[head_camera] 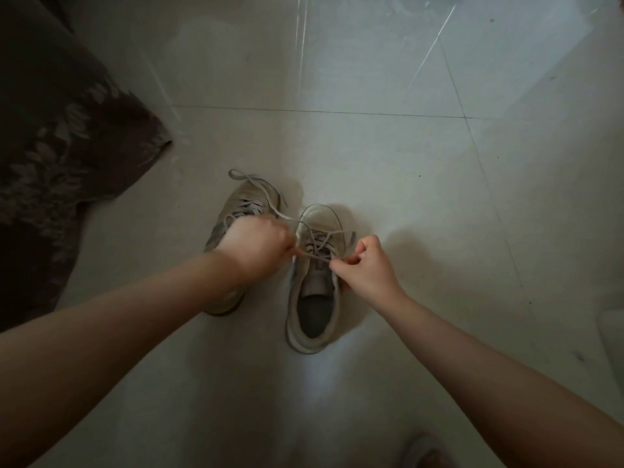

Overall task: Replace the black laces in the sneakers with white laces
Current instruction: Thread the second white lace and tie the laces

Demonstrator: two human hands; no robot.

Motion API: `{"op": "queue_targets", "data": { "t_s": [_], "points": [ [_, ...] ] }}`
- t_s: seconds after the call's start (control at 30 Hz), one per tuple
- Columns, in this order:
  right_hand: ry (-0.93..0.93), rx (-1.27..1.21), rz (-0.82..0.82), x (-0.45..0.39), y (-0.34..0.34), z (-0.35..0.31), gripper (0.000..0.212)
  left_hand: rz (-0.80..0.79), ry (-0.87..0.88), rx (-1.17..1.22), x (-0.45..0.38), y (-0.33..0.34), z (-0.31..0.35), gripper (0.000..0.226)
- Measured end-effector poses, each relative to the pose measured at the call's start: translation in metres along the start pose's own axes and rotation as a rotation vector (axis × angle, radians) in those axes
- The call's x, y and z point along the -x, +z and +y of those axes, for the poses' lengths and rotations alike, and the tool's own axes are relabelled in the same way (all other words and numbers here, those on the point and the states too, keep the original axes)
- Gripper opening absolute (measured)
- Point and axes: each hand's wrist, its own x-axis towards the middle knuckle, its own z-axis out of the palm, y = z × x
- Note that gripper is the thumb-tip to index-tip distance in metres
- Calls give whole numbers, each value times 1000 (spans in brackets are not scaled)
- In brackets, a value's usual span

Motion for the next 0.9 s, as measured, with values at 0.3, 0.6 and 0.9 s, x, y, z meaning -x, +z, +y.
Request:
{"op": "queue_targets", "data": {
  "t_s": [0.3,0.6,0.9],
  "points": [
    [11,21,-50,-3,1,5,39,126,-69,-190,2,-5,-15,24],
    [36,-25,-79,-1,3,3,38,-45,-130,201,-18,16,41,20],
    [29,0,-57,-1,-4,-1,35,79,-126,-142,-17,-1,-20,27]
  ]
}}
